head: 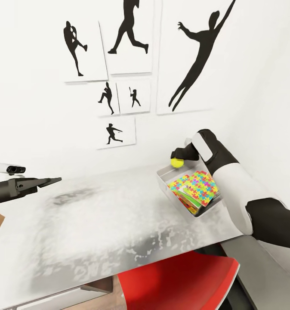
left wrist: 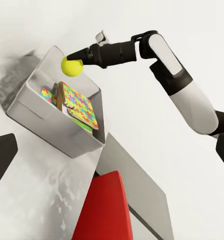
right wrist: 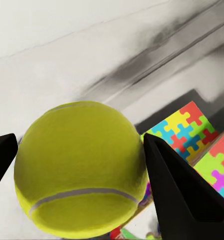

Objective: Put all the toys in the child's room - the three board games (two on the bed and one on the table), the two jigsaw puzzles on the table, and the tennis ball on the table - inside the toy box on the table in the child's room.

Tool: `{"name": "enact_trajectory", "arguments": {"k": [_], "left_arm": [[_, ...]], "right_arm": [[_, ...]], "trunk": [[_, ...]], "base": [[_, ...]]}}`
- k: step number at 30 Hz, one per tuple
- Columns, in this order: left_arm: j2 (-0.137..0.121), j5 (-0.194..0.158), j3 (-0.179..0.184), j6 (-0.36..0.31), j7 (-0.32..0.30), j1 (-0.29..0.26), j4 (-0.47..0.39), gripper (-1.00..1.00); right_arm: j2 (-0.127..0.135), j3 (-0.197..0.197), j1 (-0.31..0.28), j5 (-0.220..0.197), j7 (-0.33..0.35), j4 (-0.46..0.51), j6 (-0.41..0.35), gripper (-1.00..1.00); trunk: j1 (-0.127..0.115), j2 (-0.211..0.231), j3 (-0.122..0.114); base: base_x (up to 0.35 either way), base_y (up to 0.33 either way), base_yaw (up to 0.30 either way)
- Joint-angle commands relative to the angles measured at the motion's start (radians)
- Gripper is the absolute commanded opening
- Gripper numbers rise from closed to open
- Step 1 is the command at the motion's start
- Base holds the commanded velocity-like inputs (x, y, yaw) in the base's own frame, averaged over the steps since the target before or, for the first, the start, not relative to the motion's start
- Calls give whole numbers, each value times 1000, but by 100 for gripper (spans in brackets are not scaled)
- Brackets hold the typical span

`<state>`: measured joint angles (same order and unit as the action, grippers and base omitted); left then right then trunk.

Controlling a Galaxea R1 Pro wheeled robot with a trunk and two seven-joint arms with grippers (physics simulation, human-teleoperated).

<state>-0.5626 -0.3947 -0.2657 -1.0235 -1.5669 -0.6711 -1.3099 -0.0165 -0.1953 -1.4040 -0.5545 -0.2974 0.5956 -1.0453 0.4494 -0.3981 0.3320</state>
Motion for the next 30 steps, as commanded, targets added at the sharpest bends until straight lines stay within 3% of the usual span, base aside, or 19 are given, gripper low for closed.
{"name": "enact_trajectory", "arguments": {"k": [1, 4, 9, 28, 29, 30], "left_arm": [[0, 0, 0, -11, -4, -1, 0, 100], [0, 0, 0, -11, -4, -1, 0, 100], [0, -1, 0, -12, -4, -1, 0, 100], [0, -1, -1, -12, -4, -1, 0, 100], [0, -1, -1, -12, -4, -1, 0, 100], [0, -1, -1, -12, -4, -1, 0, 100]], "right_arm": [[8, -18, -1, -14, -10, 0, -2, -100], [28, -37, -1, -18, -9, 0, -2, -100], [40, -43, -1, -19, -9, -1, -2, -100], [41, -44, -1, -19, -9, -1, -2, -100], [40, -44, -1, -19, -9, -1, -2, 100], [40, -44, -1, -19, -9, 0, -2, 100]], "trunk": [[1, -2, 2], [1, -2, 2], [1, -2, 2], [1, -2, 2], [1, -2, 2], [1, -2, 2]], "base": [[0, 0, 0], [0, 0, 0], [0, 0, 0], [0, 0, 0], [0, 0, 0], [0, 0, 0]]}}
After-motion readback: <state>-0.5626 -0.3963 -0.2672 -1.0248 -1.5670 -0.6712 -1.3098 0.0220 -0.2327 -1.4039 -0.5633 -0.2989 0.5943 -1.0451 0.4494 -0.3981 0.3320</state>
